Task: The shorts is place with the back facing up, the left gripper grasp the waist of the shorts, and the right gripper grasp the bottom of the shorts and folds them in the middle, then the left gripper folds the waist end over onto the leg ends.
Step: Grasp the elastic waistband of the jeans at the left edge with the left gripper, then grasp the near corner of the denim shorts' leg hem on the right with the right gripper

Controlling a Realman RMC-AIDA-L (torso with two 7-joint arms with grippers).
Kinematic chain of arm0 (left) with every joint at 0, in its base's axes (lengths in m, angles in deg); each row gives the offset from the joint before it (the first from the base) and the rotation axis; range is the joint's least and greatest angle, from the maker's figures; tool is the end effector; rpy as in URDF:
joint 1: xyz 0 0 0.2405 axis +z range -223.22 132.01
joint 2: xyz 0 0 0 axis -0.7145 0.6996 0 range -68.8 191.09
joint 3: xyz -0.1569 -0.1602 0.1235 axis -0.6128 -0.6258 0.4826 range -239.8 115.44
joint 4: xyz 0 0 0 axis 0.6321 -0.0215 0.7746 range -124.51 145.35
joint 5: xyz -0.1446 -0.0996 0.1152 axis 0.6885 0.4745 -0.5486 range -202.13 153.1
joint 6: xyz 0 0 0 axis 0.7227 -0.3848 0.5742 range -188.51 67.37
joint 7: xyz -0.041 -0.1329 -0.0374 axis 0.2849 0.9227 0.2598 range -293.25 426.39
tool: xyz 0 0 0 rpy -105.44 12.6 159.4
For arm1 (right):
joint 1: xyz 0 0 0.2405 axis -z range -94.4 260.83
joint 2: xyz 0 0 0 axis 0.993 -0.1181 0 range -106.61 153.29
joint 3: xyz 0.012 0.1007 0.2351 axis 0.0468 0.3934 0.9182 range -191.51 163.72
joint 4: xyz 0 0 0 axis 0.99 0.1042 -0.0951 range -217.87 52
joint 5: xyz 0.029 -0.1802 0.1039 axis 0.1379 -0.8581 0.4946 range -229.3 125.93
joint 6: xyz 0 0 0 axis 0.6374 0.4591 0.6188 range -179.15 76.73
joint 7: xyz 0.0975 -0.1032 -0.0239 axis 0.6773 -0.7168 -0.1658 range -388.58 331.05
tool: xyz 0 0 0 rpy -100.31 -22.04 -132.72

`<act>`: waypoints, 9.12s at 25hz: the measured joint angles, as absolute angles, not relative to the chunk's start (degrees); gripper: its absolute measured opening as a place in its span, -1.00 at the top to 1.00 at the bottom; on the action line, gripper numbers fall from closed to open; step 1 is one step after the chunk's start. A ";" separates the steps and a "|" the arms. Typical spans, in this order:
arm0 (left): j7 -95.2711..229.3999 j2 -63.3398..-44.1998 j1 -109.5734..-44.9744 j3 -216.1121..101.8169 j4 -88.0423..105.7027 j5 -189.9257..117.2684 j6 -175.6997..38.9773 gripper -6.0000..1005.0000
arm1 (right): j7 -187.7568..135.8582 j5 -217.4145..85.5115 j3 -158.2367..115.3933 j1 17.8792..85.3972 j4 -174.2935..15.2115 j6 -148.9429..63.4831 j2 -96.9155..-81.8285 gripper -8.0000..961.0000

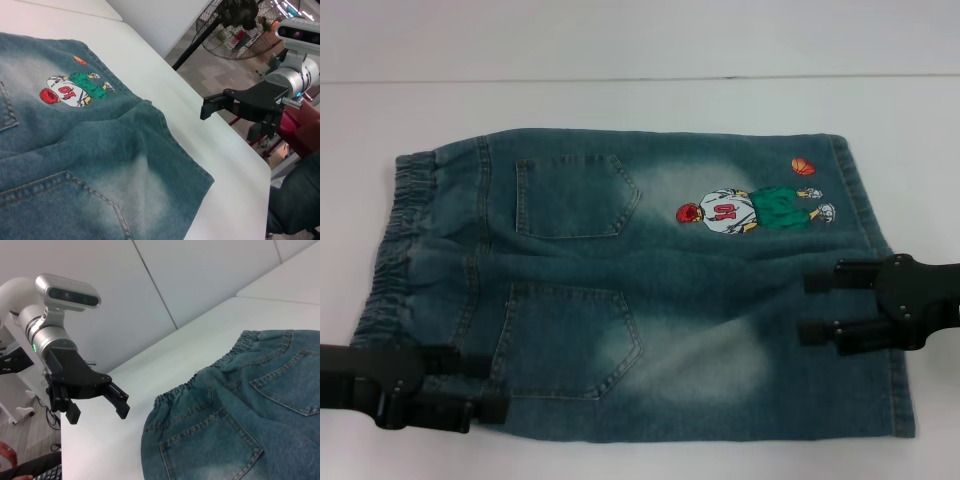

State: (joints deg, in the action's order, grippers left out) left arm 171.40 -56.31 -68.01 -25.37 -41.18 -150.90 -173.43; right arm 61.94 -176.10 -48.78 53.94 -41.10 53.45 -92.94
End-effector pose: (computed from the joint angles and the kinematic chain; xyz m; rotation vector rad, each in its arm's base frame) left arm -0.2872 0.2576 0.0441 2.7939 1.2010 0.5367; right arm 0.2732 0.2986 0.0297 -2.8996 0.8751 0.6497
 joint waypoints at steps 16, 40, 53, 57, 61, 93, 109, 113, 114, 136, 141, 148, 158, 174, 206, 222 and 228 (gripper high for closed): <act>185.95 -53.62 -70.80 -27.91 -42.70 -153.75 -172.52 -0.77 | 61.94 -176.14 -49.58 53.86 -41.10 53.01 -92.99 -0.90; 214.61 -48.43 -84.29 -30.48 -37.10 -185.07 -156.70 -0.74 | 60.69 -176.13 -52.64 53.24 -41.17 51.03 -93.19 -0.90; 214.93 -49.08 -84.46 -29.56 -33.15 -186.58 -152.39 -0.72 | 60.54 -176.13 -53.72 53.08 -41.21 49.73 -93.28 -0.90; 214.95 -49.35 -84.53 -29.09 -33.12 -186.62 -152.35 -0.72 | 60.53 -176.13 -53.78 53.11 -41.28 49.65 -93.29 -0.90; 214.97 -49.51 -84.62 -29.05 -33.09 -186.50 -152.57 -0.71 | 60.53 -176.13 -53.80 53.19 -41.28 49.65 -93.29 -0.90; 213.56 -50.91 -85.42 -29.13 -35.21 -186.06 -151.80 0.48 | 60.53 -176.13 -53.70 53.34 -41.28 48.97 -93.28 -0.90; 212.95 -51.04 -86.21 -29.21 -35.55 -186.06 -152.01 0.89 | 82.52 -179.44 -53.23 49.45 -37.56 57.61 -87.47 -0.90; 212.86 -51.08 -86.56 -29.16 -35.92 -186.06 -152.43 0.89 | 84.72 -187.71 -53.20 49.08 -31.78 62.06 -87.16 -0.90; 212.82 -51.05 -86.66 -29.16 -35.93 -186.06 -152.52 0.89 | 84.84 -190.01 -53.63 49.06 -31.30 62.38 -87.19 -0.90; 212.72 -50.86 -87.33 -29.35 -35.98 -186.06 -152.63 0.89 | 85.18 -208.58 -60.51 46.06 -36.28 59.94 -88.46 -0.90; 212.72 -50.90 -87.70 -29.23 -35.98 -186.02 -152.76 0.89 | 85.19 -209.87 -60.71 44.66 -38.87 58.17 -88.61 -0.90; 212.68 -51.00 -87.75 -29.21 -35.98 -185.97 -152.59 0.89 | 85.27 -209.98 -61.20 43.05 -41.51 55.66 -88.85 -0.90; 212.22 -51.21 -87.91 -29.28 -35.98 -185.97 -152.40 0.89 | 85.15 -209.87 -61.32 41.29 -43.42 53.10 -89.45 -0.89; 212.11 -51.20 -88.25 -29.58 -35.94 -185.97 -152.31 0.89 | 84.91 -210.46 -62.32 41.36 -43.42 55.59 -88.94 -0.83; 212.08 -51.39 -88.32 -29.41 -35.74 -185.97 -152.08 0.89 | 85.96 -209.95 -62.96 40.49 -42.90 51.96 -90.21 -0.76; 212.02 -51.52 -88.32 -29.38 -35.42 -185.97 -151.62 0.89 | 83.69 -209.49 -63.36 39.62 -43.36 51.97 -91.06 -0.53; 212.02 -51.52 -88.32 -29.49 -35.44 -185.97 -151.60 0.89 | 83.30 -209.53 -63.36 39.57 -43.05 51.90 -91.12 -0.43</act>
State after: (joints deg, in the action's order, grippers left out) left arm 212.02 -51.52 -88.32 -29.49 -35.44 -185.97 -151.60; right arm 83.30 -209.53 -63.36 39.57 -43.05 51.90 -91.12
